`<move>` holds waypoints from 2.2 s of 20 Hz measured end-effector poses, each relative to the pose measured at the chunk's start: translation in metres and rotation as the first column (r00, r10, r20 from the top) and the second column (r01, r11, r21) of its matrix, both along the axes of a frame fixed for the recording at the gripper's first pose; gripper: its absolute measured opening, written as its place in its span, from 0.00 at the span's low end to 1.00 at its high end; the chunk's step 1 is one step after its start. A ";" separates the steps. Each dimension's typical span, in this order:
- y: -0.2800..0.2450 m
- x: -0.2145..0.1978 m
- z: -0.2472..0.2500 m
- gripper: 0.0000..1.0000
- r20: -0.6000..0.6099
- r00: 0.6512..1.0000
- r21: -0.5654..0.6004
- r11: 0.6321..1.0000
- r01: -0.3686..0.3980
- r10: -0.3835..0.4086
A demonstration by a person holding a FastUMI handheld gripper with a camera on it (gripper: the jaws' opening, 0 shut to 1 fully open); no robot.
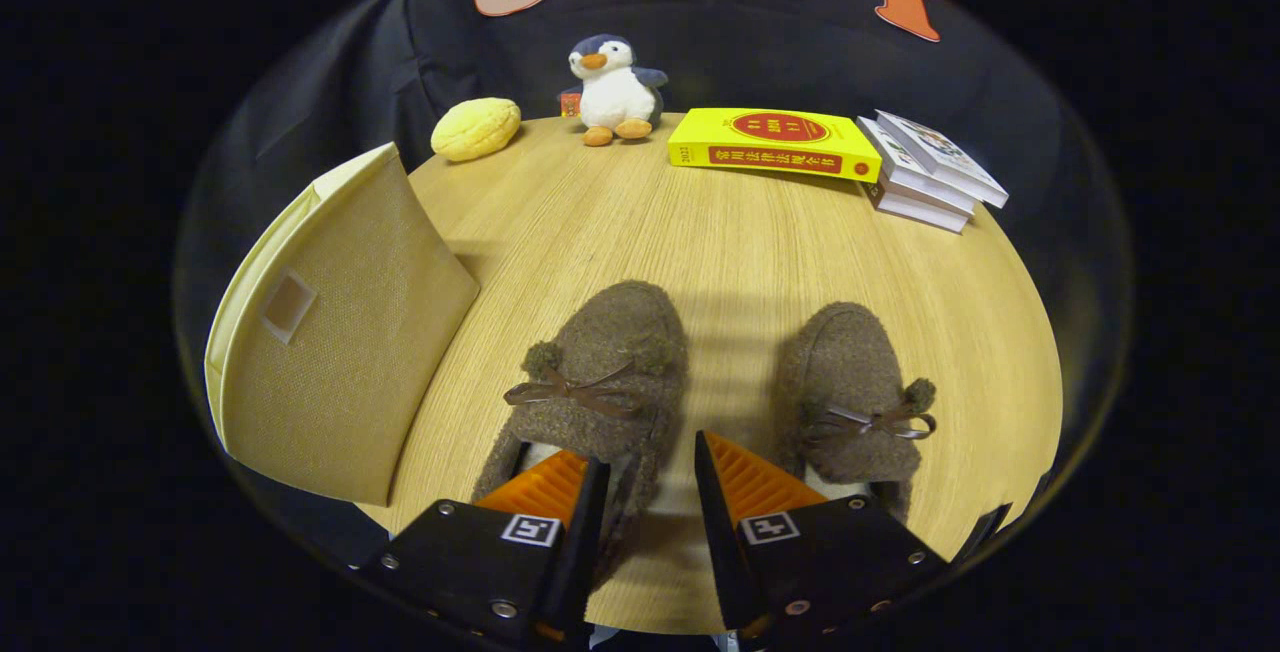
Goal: Open the storage box then place both shoes into the box .Put the left shoe in first, then the right shoe, with the right side of both shoes facing outward in a uniform manner.
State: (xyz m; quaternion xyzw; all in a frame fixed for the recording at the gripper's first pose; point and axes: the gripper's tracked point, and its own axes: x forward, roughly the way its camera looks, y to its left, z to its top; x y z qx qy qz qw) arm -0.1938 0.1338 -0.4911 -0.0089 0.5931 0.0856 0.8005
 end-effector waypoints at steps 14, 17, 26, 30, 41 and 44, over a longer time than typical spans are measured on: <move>0.000 0.008 -0.003 0.04 -0.056 0.994 0.066 0.993 0.100 -0.096; 0.003 0.018 0.018 0.04 -0.024 0.994 0.063 0.992 0.109 -0.108; 0.030 0.054 0.115 0.03 0.043 0.982 0.075 0.981 0.178 -0.182; 0.063 0.070 0.156 0.03 0.068 0.976 0.112 0.973 0.201 -0.209; 0.193 0.076 0.192 0.04 0.064 0.991 0.163 0.981 0.107 -0.118; 0.237 0.061 0.171 0.03 -0.016 0.995 0.185 0.977 0.101 -0.100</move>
